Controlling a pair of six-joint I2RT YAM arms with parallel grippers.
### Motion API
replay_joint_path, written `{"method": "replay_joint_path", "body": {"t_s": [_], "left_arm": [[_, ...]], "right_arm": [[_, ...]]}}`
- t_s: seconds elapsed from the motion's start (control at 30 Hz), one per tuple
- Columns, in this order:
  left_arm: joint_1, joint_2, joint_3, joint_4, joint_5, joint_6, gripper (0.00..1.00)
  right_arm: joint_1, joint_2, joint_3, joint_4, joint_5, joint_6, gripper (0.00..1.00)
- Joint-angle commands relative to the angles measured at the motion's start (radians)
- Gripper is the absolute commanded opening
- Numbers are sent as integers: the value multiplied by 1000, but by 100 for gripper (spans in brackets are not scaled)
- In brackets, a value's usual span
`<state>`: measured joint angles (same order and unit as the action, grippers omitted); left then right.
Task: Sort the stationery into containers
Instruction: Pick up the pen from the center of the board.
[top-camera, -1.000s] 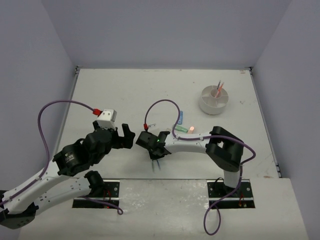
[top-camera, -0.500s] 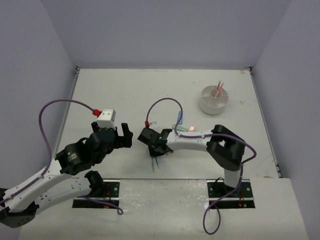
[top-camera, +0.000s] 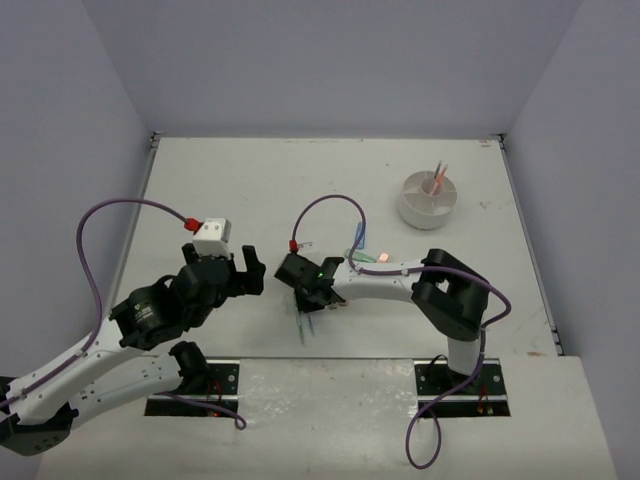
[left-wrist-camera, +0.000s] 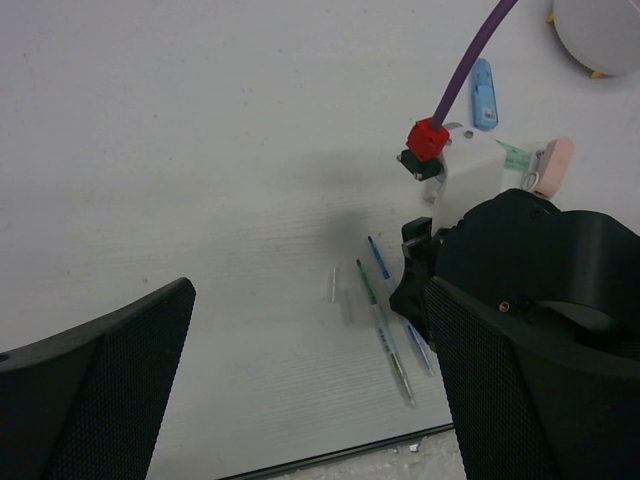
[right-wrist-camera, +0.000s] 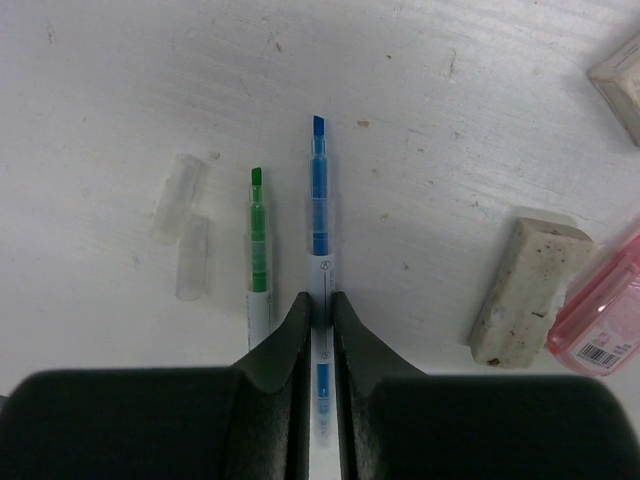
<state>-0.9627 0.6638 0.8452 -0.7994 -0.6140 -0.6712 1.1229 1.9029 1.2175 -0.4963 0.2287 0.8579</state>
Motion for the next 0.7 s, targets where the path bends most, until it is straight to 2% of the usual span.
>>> {"method": "replay_joint_path", "body": {"t_s": [0.0,0.23,0.4,0.5,0.67], "left_arm": [[-2,4,38,9,-13,-5,100],[-2,73,17,12,-6,-64,100],[10,288,-28,27,18,-177,100],[27,355,-63,67,47,-190,99],[77,412,-122,161,104,-158,85]], "right_arm": [[-17,24,-60,-98,69,20,0],[-23,-78,-79,-139,130,28,0],[-23,-294,-133,-154,156,32,0],[-16,-406,-172,-143,156,23,0],[-8,-607,-259,-81,113,-6,0]]}}
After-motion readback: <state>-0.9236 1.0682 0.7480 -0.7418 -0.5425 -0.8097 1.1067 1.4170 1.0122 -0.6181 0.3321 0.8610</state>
